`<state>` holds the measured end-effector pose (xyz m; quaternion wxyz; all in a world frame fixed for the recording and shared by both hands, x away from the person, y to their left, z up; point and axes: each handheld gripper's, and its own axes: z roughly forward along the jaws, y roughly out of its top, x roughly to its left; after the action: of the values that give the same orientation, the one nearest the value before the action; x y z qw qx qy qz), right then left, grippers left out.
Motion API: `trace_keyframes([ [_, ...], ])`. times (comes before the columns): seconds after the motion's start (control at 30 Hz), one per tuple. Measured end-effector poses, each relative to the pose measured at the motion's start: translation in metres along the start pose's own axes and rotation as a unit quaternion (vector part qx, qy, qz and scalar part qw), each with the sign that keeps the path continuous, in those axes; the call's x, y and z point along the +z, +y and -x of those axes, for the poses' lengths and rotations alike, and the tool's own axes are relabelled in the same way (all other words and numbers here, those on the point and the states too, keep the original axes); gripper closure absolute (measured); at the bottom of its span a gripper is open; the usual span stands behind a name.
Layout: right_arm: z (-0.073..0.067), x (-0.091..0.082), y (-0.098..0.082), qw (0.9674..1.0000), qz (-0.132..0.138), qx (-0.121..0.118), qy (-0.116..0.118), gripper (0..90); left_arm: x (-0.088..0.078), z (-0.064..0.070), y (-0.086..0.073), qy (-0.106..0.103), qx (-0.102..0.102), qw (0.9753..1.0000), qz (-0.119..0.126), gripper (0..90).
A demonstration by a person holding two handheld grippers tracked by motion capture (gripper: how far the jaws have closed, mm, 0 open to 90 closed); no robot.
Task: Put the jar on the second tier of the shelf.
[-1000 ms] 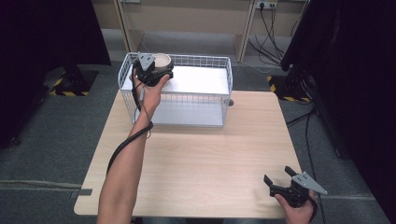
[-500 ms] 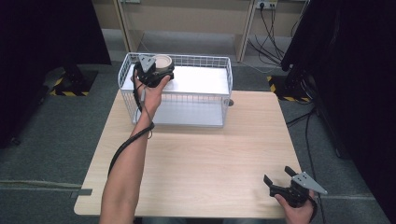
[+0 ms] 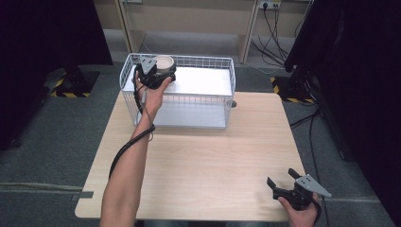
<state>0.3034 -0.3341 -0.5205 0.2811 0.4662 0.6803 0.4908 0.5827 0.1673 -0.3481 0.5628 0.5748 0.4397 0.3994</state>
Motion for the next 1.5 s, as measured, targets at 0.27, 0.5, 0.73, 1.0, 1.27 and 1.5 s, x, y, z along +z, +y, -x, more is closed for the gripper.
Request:
trace_keyframes([
  [0.27,0.000,0.000,0.000,1.0000,0.000,0.000,0.000,1.2,-0.003,-0.002,0.000,0.007,0.000,0.9998,-0.019,0.4],
  [0.5,-0.001,0.000,0.000,1.0000,-0.002,-0.002,0.000,1.2,-0.014,0.000,-0.003,-0.005,-0.001,0.9999,-0.011,0.1],
  [0.73,-0.001,0.000,0.000,1.0000,-0.002,-0.003,-0.001,1.2,-0.027,0.003,-0.005,-0.011,0.007,0.9999,-0.011,0.0],
  [1.0,-0.001,0.001,0.000,1.0000,-0.003,-0.004,-0.002,1.1,-0.044,0.004,-0.006,-0.018,0.010,0.9998,-0.006,0.0],
  [1.27,-0.002,0.001,0.000,1.0000,-0.005,-0.008,-0.002,1.2,-0.061,0.007,-0.005,-0.034,0.007,0.9994,0.000,0.0],
  [1.5,-0.002,0.001,0.000,1.0000,-0.004,-0.007,-0.002,1.1,-0.072,0.010,-0.007,-0.043,0.004,0.9990,0.005,0.0],
])
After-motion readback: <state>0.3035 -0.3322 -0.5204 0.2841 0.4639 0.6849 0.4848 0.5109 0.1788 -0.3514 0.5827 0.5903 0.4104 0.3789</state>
